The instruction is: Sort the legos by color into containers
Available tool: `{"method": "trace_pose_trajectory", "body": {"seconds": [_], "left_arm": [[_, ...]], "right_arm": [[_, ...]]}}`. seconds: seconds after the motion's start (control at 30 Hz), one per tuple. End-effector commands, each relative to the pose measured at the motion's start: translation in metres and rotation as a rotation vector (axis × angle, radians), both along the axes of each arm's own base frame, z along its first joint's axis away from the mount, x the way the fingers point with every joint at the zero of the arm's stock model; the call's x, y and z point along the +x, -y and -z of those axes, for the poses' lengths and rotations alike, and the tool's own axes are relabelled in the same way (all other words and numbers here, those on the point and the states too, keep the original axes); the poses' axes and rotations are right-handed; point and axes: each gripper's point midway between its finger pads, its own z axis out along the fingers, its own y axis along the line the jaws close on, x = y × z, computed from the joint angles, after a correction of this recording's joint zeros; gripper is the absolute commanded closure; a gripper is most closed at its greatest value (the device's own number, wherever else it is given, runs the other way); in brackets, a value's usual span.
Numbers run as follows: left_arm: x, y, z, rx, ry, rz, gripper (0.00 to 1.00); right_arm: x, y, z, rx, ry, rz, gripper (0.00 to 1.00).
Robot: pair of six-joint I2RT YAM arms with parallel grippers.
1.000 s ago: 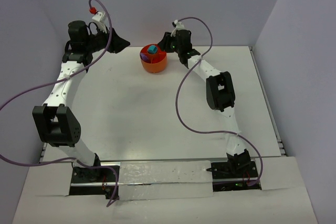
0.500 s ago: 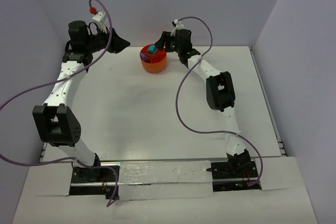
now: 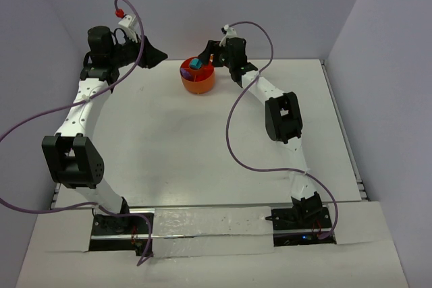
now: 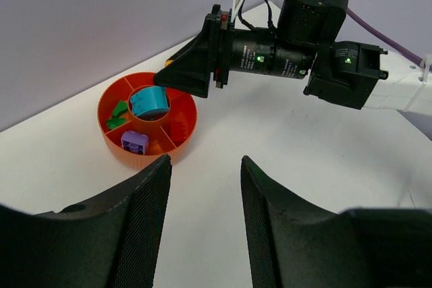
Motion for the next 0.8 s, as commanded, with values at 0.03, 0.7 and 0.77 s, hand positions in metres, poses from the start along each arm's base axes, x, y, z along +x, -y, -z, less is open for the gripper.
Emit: {"method": "trace_pose_trajectory", "body": {"seconds": [0.03, 0.7, 0.77], "left_arm": [[0.002, 0.0, -0.021, -0.012, 0.048, 0.012, 0.48], [0.007, 0.001, -0.023, -0.027, 0.049, 0.011, 0.48], [0.009, 0.001, -0.024, -0.027, 0.051, 0.01, 0.48]], "right_arm": [[0.002, -0.008, -0.049, 0.052, 0.101, -0.019, 0.19], [0.003, -0.003, -0.077, 0.099, 0.121, 0.006, 0.14], [0.001, -0.003, -0.084, 0.108, 0.124, 0.005, 0.14]]}}
